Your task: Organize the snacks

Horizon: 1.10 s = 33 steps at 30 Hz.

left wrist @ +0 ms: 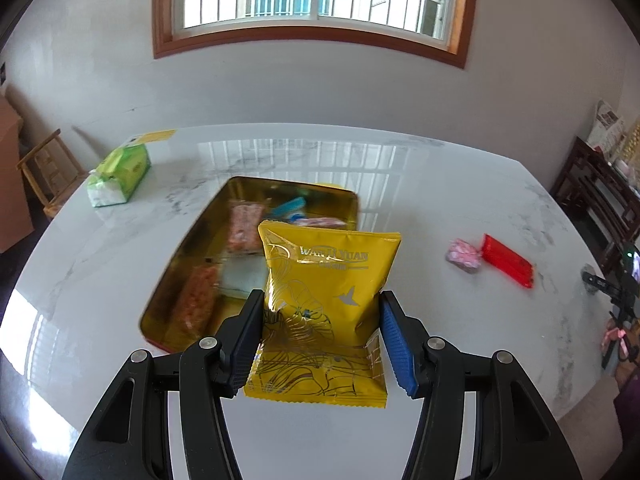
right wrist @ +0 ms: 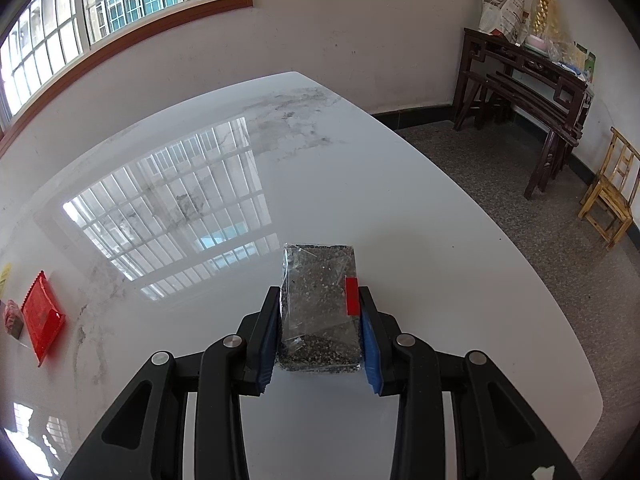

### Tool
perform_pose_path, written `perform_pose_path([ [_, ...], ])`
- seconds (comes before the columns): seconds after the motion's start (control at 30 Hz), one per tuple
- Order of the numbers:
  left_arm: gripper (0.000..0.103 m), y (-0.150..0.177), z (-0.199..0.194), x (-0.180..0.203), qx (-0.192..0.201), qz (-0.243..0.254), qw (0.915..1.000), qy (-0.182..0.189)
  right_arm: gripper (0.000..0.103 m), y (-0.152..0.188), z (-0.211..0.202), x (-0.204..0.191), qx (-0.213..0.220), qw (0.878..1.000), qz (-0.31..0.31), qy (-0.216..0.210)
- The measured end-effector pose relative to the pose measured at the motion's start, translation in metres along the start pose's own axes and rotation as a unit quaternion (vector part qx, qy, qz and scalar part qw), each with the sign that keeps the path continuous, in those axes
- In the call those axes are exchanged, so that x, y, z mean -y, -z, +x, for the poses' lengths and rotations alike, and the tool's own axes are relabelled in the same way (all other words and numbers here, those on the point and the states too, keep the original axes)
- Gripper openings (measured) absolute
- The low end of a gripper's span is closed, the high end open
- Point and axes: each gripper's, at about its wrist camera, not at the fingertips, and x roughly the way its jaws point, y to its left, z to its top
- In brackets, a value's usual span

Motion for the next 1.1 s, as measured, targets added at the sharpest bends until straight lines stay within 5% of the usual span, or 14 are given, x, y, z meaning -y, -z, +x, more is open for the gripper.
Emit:
perform_pose_path([
  [0.43, 0.057, -0.002, 0.014, -0.055, -0.013, -0.028, 0.9983, -0.05, 0.033, 0.0, 0.0, 0.001, 0.0, 1.0, 0.0, 0.0],
  [1.1, 0.057, -0.01, 0.068, -0.028, -0.043, 0.031, 0.9981, -0.032, 0.033, 0.0, 0.0, 0.001, 0.0, 1.0, 0.0, 0.0],
])
